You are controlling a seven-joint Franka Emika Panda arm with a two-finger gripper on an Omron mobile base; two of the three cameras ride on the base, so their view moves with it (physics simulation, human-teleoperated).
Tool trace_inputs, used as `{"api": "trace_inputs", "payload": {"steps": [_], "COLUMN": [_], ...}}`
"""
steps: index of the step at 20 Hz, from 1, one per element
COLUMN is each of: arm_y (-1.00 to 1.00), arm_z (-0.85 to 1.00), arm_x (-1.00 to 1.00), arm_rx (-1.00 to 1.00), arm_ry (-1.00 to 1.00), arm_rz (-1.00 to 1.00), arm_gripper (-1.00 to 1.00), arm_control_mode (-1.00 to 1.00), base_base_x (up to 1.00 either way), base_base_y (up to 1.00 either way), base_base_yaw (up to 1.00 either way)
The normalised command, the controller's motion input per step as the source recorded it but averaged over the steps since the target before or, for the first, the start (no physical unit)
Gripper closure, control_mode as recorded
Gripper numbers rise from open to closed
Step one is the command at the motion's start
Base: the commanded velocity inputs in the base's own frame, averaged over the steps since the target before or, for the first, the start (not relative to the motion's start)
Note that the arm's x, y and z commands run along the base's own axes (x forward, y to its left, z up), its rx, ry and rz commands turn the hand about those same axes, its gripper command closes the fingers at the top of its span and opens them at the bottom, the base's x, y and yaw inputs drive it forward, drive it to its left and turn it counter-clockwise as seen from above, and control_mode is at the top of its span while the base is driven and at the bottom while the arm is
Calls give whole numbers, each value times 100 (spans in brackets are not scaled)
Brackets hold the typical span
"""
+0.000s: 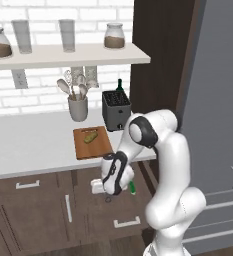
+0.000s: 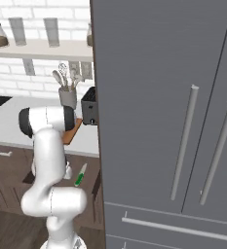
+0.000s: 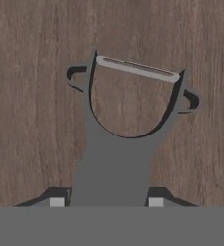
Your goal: Place the appropriate cutting tool for cutting the potato skin on the cutting board.
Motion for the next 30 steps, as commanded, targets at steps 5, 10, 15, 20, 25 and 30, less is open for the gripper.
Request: {"api": "trace_inputs", "payload": {"steps": [5,10,15,20,25,30], "arm_y": [-37,-3,0,12,1,0], "arm_z": [-15,61,100,100,100,100], "arm_x": [-96,-50,-36,-11,-2,-3], "arm_rx": [1,0,0,0,-1,-5], "arm_ry": [0,0,-1,-2,0,0], "arm_rz": [-11,-19,-14,-13,-15,-13], "arm_gripper": [100,100,100,100,100,100], "arm_control_mode": [-100,-100,-100,-100,-100,-100], "base_base_x": [0,0,0,0,0,0], "base_base_y": [0,0,0,0,0,0], "base_base_yaw": [0,0,0,0,0,0]}}
